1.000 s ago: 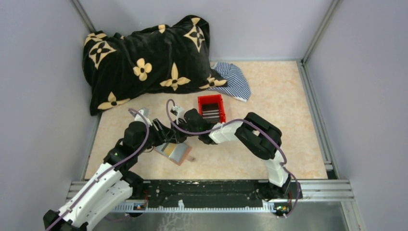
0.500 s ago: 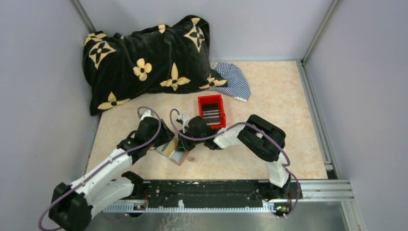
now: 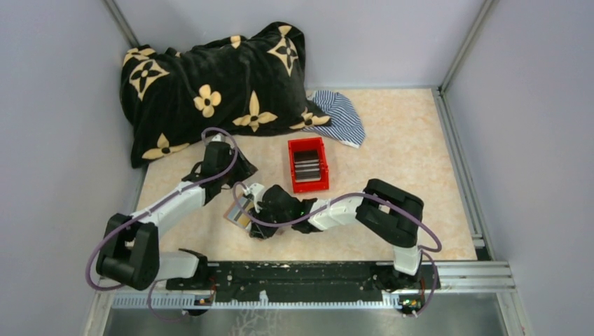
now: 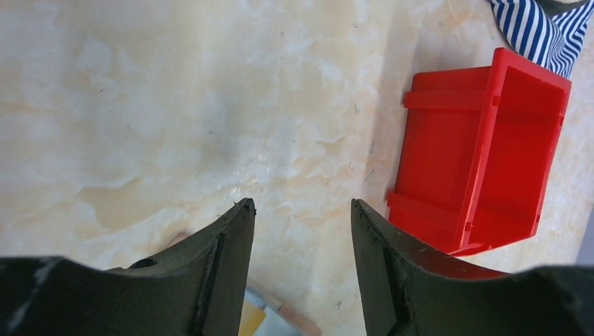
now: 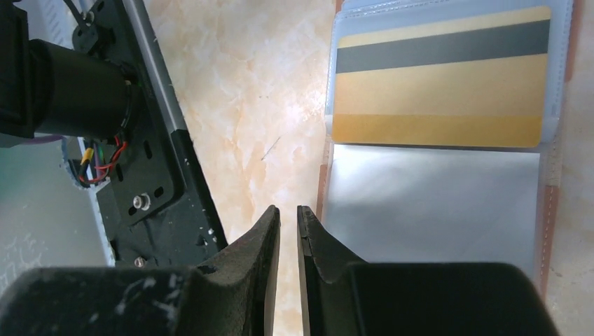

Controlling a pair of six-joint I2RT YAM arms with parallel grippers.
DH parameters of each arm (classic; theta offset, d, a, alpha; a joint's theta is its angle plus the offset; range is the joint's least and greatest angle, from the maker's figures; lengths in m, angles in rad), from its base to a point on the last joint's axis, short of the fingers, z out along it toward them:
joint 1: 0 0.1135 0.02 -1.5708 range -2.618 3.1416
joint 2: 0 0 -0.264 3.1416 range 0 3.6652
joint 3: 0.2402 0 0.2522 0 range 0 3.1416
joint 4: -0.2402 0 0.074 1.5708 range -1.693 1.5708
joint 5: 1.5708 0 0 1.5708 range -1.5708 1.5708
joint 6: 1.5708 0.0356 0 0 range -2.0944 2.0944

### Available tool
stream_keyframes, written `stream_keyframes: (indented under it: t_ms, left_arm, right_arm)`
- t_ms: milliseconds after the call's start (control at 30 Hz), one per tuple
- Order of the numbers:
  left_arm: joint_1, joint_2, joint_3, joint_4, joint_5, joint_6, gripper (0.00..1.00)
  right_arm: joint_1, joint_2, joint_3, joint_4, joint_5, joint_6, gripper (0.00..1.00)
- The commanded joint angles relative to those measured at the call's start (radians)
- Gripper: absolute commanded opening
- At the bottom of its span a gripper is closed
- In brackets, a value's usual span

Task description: Take the credit cards out of the card holder

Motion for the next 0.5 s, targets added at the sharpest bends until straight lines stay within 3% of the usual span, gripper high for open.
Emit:
stream_keyframes:
  t_ms: [0, 333, 467]
  left_arm:
    - [0.015, 0.093, 0.023, 0.113, 0.078, 0.033, 0.59]
    - [0.02, 0.312, -0.008, 0.229, 0.172, 0.072, 0.55]
    - [0.02, 0.328, -0.039, 0.254, 0.228, 0.063, 0.54]
  right_arm:
    - [0.031, 0.026, 0.081, -0.053, 0.052, -0.067, 0.16]
    - [0.042, 0.009, 0.069, -0.211, 0.072, -0.152, 0.17]
    - [0.042, -0.011, 0.025, -0.222, 0.114, -0.136, 0.17]
